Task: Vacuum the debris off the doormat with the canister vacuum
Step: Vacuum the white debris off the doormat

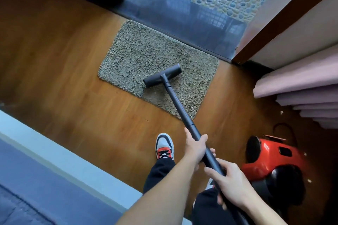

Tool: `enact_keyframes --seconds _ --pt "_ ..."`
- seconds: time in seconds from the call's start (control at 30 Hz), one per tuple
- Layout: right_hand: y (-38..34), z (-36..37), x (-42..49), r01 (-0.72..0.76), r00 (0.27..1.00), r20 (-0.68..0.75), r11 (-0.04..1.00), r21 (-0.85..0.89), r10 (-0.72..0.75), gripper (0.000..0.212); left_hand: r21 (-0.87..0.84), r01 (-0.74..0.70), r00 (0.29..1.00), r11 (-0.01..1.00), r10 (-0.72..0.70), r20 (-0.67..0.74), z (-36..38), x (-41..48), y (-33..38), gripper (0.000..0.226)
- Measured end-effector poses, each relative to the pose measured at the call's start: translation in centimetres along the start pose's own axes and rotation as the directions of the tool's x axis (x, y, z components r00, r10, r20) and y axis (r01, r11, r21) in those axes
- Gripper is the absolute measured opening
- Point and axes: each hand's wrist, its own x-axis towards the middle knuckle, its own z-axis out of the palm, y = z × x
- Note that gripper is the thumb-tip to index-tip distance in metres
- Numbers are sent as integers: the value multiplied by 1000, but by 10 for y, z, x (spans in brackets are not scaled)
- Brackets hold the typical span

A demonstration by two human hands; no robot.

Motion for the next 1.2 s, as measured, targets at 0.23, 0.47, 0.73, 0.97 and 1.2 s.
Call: enact_keyframes --seconds 0.23,0.47,0.73,0.97,1.2 --pt "-51 -69 29 39 999 -14 999 -1 -39 22 757 -446 868 478 437 235 -29 13 78 90" --pt "-85 -121 29 -1 1000 -17 1000 0 1 34 530 -789 362 -312 461 810 7 12 127 85" --pt "-87 -146 25 -59 998 34 998 -31 60 33 315 -833 217 -455 256 942 53 16 143 48" --pt "-87 -168 -19 23 954 -259 897 -442 -152 95 264 -870 230 -417 133 964 73 12 131 37" --pt "-48 -127 -104 522 618 -686 853 -7 -384 68 287 -903 252 -319 148 956 113 4 123 40"
